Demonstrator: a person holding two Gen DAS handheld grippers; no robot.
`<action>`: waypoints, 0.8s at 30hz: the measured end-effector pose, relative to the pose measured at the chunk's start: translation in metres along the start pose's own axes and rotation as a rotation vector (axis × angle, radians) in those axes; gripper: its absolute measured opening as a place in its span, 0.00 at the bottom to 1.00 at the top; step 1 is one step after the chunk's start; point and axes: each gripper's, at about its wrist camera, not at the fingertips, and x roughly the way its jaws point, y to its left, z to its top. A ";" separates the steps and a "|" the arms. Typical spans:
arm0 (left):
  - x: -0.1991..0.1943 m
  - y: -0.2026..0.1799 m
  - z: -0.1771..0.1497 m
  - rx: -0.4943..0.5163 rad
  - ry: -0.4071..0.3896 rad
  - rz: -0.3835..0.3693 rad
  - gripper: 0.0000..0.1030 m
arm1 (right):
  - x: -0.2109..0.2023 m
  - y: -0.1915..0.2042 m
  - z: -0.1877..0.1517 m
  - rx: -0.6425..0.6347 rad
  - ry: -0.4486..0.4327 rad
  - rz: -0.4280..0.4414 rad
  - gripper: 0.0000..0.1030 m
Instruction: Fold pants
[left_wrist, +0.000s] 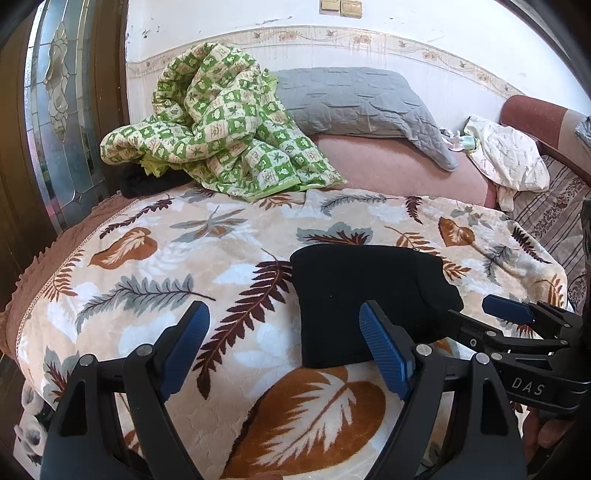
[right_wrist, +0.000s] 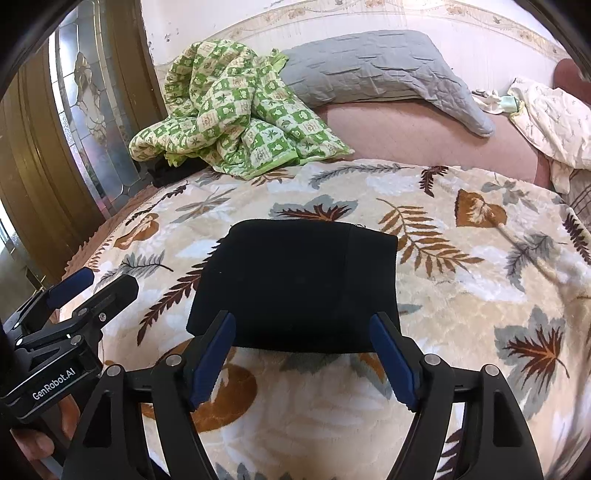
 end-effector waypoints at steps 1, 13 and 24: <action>-0.001 -0.001 0.000 0.001 -0.003 0.000 0.81 | -0.001 0.000 0.000 0.000 -0.002 0.000 0.74; -0.010 -0.005 0.003 0.007 -0.022 -0.010 0.81 | -0.011 0.001 0.001 -0.014 -0.026 -0.008 0.75; -0.016 -0.015 0.005 0.029 -0.042 -0.022 0.81 | -0.014 0.001 0.000 -0.027 -0.026 -0.011 0.77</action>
